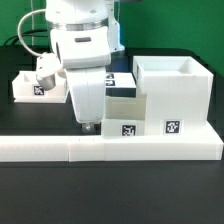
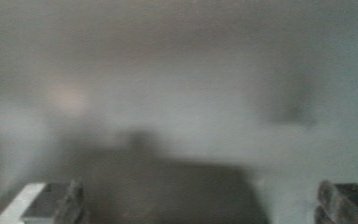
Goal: Assemble drawer
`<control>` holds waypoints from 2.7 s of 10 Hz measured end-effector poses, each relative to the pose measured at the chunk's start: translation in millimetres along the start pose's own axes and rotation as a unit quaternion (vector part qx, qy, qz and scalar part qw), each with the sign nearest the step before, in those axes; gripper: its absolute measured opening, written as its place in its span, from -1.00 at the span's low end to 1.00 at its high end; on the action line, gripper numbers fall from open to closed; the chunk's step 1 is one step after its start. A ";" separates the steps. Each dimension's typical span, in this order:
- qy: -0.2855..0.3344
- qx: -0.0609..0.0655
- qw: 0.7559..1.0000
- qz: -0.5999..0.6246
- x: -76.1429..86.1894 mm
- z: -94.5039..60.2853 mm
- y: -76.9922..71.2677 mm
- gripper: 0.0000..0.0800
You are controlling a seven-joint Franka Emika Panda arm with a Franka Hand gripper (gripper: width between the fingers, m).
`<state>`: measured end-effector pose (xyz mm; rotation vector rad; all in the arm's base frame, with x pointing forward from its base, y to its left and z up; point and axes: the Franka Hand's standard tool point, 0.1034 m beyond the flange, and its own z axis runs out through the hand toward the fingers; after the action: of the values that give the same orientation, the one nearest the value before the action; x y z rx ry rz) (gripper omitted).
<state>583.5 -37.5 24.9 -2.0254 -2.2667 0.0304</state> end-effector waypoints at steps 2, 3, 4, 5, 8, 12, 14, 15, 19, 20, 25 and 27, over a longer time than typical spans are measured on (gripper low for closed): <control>0.002 0.001 0.999 0.032 10.7 -1.8 3.8 0.62; 0.001 0.002 0.999 0.040 11.6 -1.6 3.8 0.62; 0.001 0.002 0.999 0.047 11.9 -1.4 3.7 0.62; 0.001 0.002 0.999 0.048 11.3 -1.0 3.0 0.62; 0.001 0.003 1.000 0.018 8.8 -0.4 3.1 0.62; -0.013 0.006 1.000 0.009 28.6 -4.6 15.1 0.62; -0.013 0.007 1.000 0.008 28.0 -3.5 14.4 0.62; -0.013 0.007 1.000 0.008 28.0 -3.3 14.2 0.62; -0.018 0.006 1.000 0.004 33.5 -1.7 16.8 0.62; -0.020 0.005 1.000 0.000 32.2 -2.7 17.5 0.62; -0.022 0.006 1.000 -0.015 -2.0 -6.7 2.4 0.62; -0.023 -0.004 1.000 -0.008 4.9 -6.1 -17.5 0.62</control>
Offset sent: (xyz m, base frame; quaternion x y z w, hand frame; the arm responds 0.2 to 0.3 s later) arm 0.0037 0.0378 -0.0023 -0.0006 0.0137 0.0089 0.9999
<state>566.2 -34.9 32.7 -2.0310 -2.3133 0.0677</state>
